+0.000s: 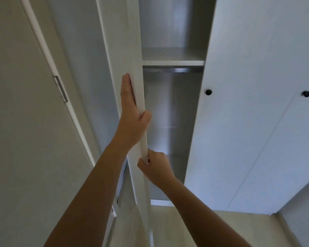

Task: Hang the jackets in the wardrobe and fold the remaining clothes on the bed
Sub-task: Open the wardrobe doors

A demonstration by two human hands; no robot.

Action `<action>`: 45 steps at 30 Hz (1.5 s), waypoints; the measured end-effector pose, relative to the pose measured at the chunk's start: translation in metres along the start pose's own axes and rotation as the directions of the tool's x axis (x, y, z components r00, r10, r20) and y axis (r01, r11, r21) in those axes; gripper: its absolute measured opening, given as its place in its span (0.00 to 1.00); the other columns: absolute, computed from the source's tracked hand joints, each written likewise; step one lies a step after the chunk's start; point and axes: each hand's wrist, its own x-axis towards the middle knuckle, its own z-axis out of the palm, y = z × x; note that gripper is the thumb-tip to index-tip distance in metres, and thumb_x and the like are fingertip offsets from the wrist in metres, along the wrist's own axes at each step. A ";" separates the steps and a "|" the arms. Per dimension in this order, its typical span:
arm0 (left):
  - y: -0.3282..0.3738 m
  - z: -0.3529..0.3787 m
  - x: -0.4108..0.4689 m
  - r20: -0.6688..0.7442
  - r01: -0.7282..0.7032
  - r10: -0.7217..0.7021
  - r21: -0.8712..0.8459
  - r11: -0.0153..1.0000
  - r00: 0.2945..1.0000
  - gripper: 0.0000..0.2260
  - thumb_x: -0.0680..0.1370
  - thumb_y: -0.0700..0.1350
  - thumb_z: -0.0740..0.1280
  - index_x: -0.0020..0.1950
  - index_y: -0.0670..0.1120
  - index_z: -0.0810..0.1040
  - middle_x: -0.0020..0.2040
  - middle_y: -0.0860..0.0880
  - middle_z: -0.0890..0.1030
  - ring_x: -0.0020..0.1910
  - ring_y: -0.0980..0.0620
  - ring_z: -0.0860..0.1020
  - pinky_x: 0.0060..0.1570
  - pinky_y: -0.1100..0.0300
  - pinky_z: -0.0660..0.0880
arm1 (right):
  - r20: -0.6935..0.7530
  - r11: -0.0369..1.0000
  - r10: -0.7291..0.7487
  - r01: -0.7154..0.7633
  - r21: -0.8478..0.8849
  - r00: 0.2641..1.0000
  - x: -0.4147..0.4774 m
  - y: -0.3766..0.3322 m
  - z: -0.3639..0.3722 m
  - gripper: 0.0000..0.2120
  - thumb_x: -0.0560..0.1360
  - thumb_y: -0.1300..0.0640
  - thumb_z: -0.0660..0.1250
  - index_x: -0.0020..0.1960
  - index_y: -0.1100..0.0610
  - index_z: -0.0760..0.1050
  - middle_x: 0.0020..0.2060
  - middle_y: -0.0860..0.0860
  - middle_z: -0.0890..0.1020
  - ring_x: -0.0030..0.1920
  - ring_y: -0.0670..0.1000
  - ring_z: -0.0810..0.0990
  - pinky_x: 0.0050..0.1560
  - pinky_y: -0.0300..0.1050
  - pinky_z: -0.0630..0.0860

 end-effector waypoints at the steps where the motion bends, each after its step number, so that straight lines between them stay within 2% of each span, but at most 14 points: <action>1: -0.004 -0.013 -0.003 0.014 0.000 0.001 -0.018 1.000 1.000 0.41 0.71 0.36 0.60 0.78 0.51 0.40 0.78 0.50 0.48 0.74 0.40 0.60 0.67 0.37 0.65 | -0.015 1.000 -0.005 0.005 -0.010 1.000 -0.003 -0.010 0.010 0.05 0.71 0.56 0.60 0.37 0.56 0.71 0.28 0.50 0.75 0.29 0.51 0.75 0.37 0.52 0.79; 3: -0.012 -0.039 -0.010 0.041 0.021 -0.018 -0.067 0.998 0.999 0.41 0.71 0.37 0.59 0.78 0.51 0.41 0.78 0.50 0.52 0.67 0.30 0.65 0.63 0.35 0.68 | -0.040 0.999 -0.012 0.011 -0.038 0.999 -0.007 -0.030 0.031 0.05 0.70 0.56 0.60 0.38 0.57 0.72 0.29 0.51 0.76 0.29 0.53 0.76 0.35 0.52 0.80; 5: -0.017 -0.057 -0.012 0.065 0.036 -0.029 -0.110 0.993 0.997 0.40 0.71 0.38 0.59 0.78 0.51 0.42 0.77 0.46 0.55 0.63 0.28 0.68 0.59 0.39 0.73 | -0.068 0.997 -0.015 0.010 -0.077 0.998 -0.008 -0.045 0.045 0.07 0.71 0.56 0.61 0.42 0.60 0.74 0.32 0.54 0.79 0.33 0.55 0.79 0.37 0.51 0.80; 7: -0.021 -0.074 -0.014 0.082 0.026 -0.016 -0.127 0.992 0.997 0.39 0.71 0.38 0.58 0.78 0.51 0.44 0.76 0.40 0.57 0.50 0.38 0.75 0.45 0.55 0.77 | -0.085 0.995 -0.015 0.006 -0.103 0.996 -0.010 -0.058 0.060 0.09 0.72 0.55 0.61 0.44 0.60 0.75 0.34 0.54 0.81 0.34 0.55 0.80 0.40 0.51 0.80; 9: -0.022 -0.089 -0.016 0.098 0.029 -0.016 -0.133 0.991 0.995 0.38 0.70 0.38 0.58 0.78 0.47 0.46 0.73 0.35 0.60 0.38 0.46 0.73 0.39 0.59 0.73 | -0.093 0.993 -0.001 -0.009 -0.116 0.996 -0.011 -0.069 0.072 0.09 0.73 0.55 0.61 0.44 0.60 0.75 0.36 0.54 0.81 0.35 0.55 0.80 0.40 0.50 0.80; 12: -0.027 -0.108 -0.021 0.103 0.047 -0.035 -0.112 0.993 0.994 0.37 0.71 0.37 0.58 0.78 0.45 0.47 0.71 0.39 0.64 0.38 0.39 0.72 0.39 0.49 0.76 | -0.077 0.992 0.024 -0.033 -0.122 0.997 -0.010 -0.083 0.085 0.06 0.72 0.54 0.62 0.40 0.57 0.73 0.33 0.50 0.79 0.33 0.50 0.78 0.37 0.45 0.80; 16: -0.037 -0.128 -0.027 0.090 0.106 -0.093 -0.162 0.981 0.992 0.33 0.73 0.38 0.58 0.77 0.42 0.50 0.69 0.38 0.67 0.54 0.39 0.75 0.56 0.42 0.74 | -0.024 0.985 0.046 -0.049 -0.166 0.999 -0.004 -0.101 0.098 0.08 0.73 0.52 0.63 0.38 0.54 0.72 0.33 0.49 0.79 0.33 0.49 0.79 0.38 0.42 0.80; 19: -0.045 -0.142 -0.031 0.054 0.182 -0.175 -0.155 0.971 0.983 0.25 0.74 0.41 0.58 0.71 0.41 0.58 0.51 0.45 0.75 0.39 0.58 0.75 0.41 0.58 0.75 | -0.013 0.981 0.051 -0.052 -0.188 0.999 0.000 -0.114 0.110 0.09 0.73 0.51 0.62 0.37 0.54 0.72 0.32 0.49 0.79 0.32 0.49 0.79 0.37 0.42 0.80; 22: -0.053 -0.157 -0.036 0.012 0.159 -0.159 -0.133 0.978 0.987 0.14 0.75 0.44 0.58 0.60 0.54 0.64 0.41 0.53 0.72 0.33 0.61 0.71 0.34 0.61 0.71 | -0.009 0.977 0.032 -0.033 -0.208 0.999 0.004 -0.128 0.123 0.10 0.72 0.52 0.62 0.39 0.57 0.76 0.32 0.50 0.79 0.34 0.51 0.80 0.40 0.47 0.82; 28: -0.070 -0.187 -0.043 -0.105 0.161 -0.167 -0.069 0.985 0.980 0.11 0.77 0.42 0.60 0.58 0.54 0.68 0.43 0.58 0.75 0.37 0.71 0.74 0.38 0.76 0.71 | 0.009 0.978 -0.018 0.020 -0.208 1.000 0.016 -0.153 0.147 0.12 0.72 0.50 0.62 0.42 0.58 0.78 0.38 0.54 0.83 0.39 0.55 0.82 0.43 0.49 0.81; 35: -0.074 -0.197 -0.041 -0.097 0.213 -0.213 -0.015 0.977 0.972 0.11 0.80 0.42 0.60 0.63 0.46 0.69 0.47 0.60 0.77 0.41 0.72 0.75 0.40 0.75 0.72 | 0.049 0.963 -0.037 0.049 -0.265 0.998 0.022 -0.155 0.153 0.13 0.73 0.49 0.60 0.37 0.57 0.74 0.32 0.52 0.78 0.37 0.54 0.80 0.41 0.48 0.80; 39: -0.066 -0.190 -0.044 -0.140 0.242 -0.243 -0.026 0.970 0.960 0.12 0.81 0.40 0.59 0.65 0.45 0.67 0.50 0.57 0.76 0.43 0.72 0.75 0.42 0.73 0.74 | 0.110 0.933 -0.072 0.106 -0.343 0.991 0.021 -0.142 0.146 0.20 0.76 0.43 0.59 0.32 0.55 0.67 0.29 0.49 0.74 0.33 0.52 0.77 0.35 0.44 0.76; 42: -0.054 -0.174 -0.048 -0.262 0.198 -0.182 0.033 0.980 0.948 0.23 0.82 0.38 0.57 0.76 0.42 0.56 0.71 0.50 0.67 0.66 0.61 0.70 0.65 0.60 0.69 | 0.245 0.930 -0.038 0.124 -0.346 0.969 0.023 -0.113 0.130 0.25 0.76 0.34 0.57 0.52 0.55 0.77 0.46 0.51 0.82 0.47 0.54 0.81 0.51 0.48 0.77; 45: -0.048 -0.152 -0.060 -0.405 0.151 -0.033 0.262 0.953 0.914 0.30 0.79 0.31 0.54 0.78 0.42 0.44 0.79 0.46 0.49 0.77 0.50 0.53 0.75 0.51 0.55 | 0.269 0.947 0.051 0.040 -0.320 0.962 0.025 -0.074 0.102 0.26 0.77 0.36 0.58 0.68 0.49 0.71 0.61 0.49 0.79 0.61 0.53 0.77 0.62 0.50 0.71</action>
